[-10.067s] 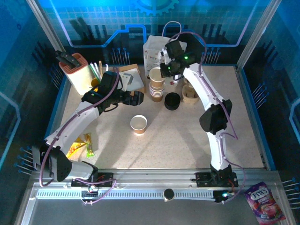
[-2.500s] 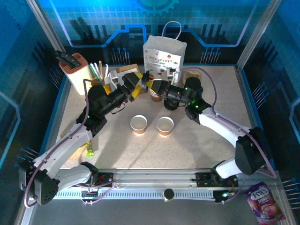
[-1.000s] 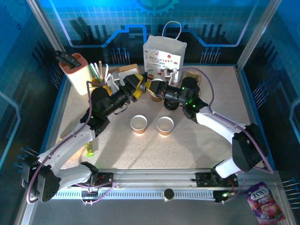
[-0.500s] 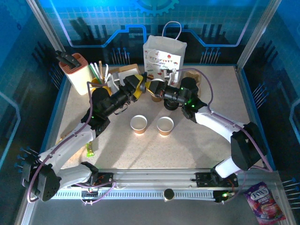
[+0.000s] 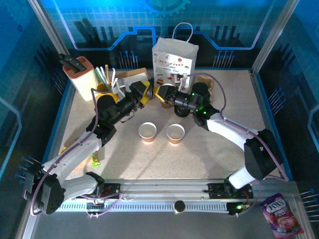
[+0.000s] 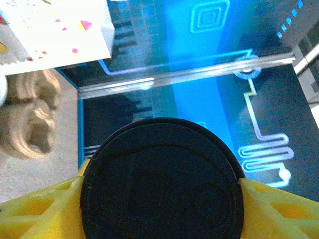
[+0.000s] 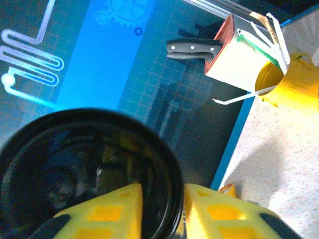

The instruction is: Pack the takeout coffee

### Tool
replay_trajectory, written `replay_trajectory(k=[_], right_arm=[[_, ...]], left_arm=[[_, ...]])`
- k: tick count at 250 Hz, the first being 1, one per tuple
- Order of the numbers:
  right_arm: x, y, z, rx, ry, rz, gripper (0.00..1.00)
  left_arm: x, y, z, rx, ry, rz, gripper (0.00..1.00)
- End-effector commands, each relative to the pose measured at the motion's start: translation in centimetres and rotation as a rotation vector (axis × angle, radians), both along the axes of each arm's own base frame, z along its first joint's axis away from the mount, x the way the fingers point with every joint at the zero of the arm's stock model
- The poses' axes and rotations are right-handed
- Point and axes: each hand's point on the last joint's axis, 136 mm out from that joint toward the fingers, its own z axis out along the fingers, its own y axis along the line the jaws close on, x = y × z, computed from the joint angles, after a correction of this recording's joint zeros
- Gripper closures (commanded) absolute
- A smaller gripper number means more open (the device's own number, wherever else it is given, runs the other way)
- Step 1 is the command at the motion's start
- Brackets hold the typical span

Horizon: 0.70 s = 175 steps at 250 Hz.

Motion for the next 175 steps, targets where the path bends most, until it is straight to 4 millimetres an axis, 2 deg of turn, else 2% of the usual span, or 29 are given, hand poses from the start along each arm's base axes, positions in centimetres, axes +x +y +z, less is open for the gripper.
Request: replay_trajectory(k=[1,36,66,91,137,175], right_arm=[[0.4,-2.1,0.9,0.016,-0.041,-0.053,0.64],[0.9,-4.2,0.1,-0.020,-0.043,-0.089,0.55],[0.7,-5.6,-0.5,-0.092,-0.059,-0.097,0.50],[0.6,-6.6,-1.8,-0.242,-0.081,-0.114,0.47],[0.5,-9.1,-3.8,-0.506,-0.131,-0.185,0.44],[0.7,-10.7,-4.5,-0.620,-0.143,-0.235,0.42]], left_arm=[[0.3,2.4,-2.1,0.053,0.002,0.068,0.32],[-0.1,4.8,-5.8,0.213,0.028,0.129,0.33],[-1.9,5.7,-8.4,0.475,0.032,0.127,0.32],[-3.8,6.3,-10.4,0.700,0.028,0.111,0.33],[-6.2,5.8,-13.1,1.027,0.022,0.042,0.33],[-6.3,4.0,-14.4,1.244,-0.014,-0.024,0.32]])
